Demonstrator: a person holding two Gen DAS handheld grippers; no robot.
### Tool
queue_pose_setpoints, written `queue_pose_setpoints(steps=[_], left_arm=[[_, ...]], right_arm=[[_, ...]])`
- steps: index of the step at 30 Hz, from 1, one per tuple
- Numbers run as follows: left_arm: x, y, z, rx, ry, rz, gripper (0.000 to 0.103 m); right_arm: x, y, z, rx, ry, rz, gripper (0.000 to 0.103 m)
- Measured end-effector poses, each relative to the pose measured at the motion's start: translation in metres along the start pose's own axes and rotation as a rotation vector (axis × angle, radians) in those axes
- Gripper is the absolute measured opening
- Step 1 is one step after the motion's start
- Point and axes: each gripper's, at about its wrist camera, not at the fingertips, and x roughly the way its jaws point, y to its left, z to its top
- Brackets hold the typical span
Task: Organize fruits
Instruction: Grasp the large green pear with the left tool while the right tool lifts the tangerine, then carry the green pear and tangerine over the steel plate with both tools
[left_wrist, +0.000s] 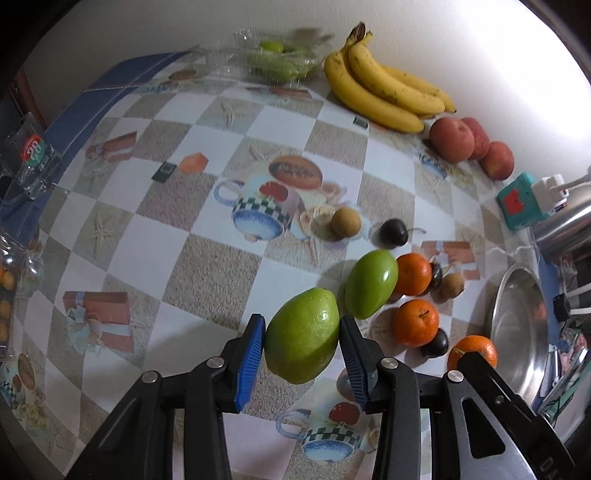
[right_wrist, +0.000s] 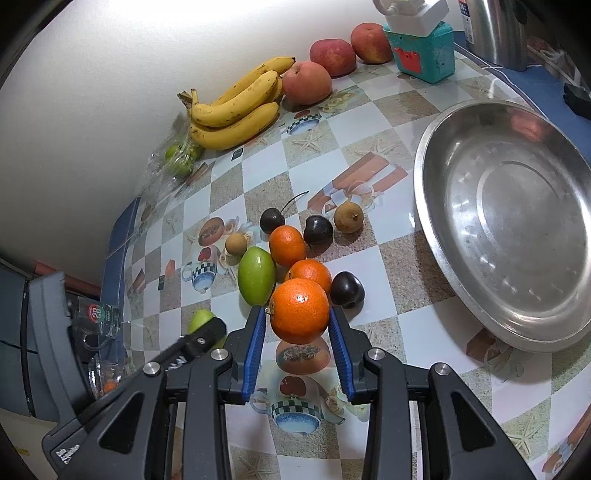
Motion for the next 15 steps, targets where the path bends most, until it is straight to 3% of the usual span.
queue_pose_setpoints(steps=[8, 15], left_arm=[[-0.017, -0.02, -0.001, 0.056, -0.055, -0.035, 0.044], [-0.02, -0.056, 0.0, 0.137, -0.052, -0.089, 0.044]], right_arm=[[-0.014, -0.029, 0.011, 0.079, -0.054, -0.06, 0.036], [-0.032, -0.061, 0.024, 0.166, -0.116, -0.112, 0.036]])
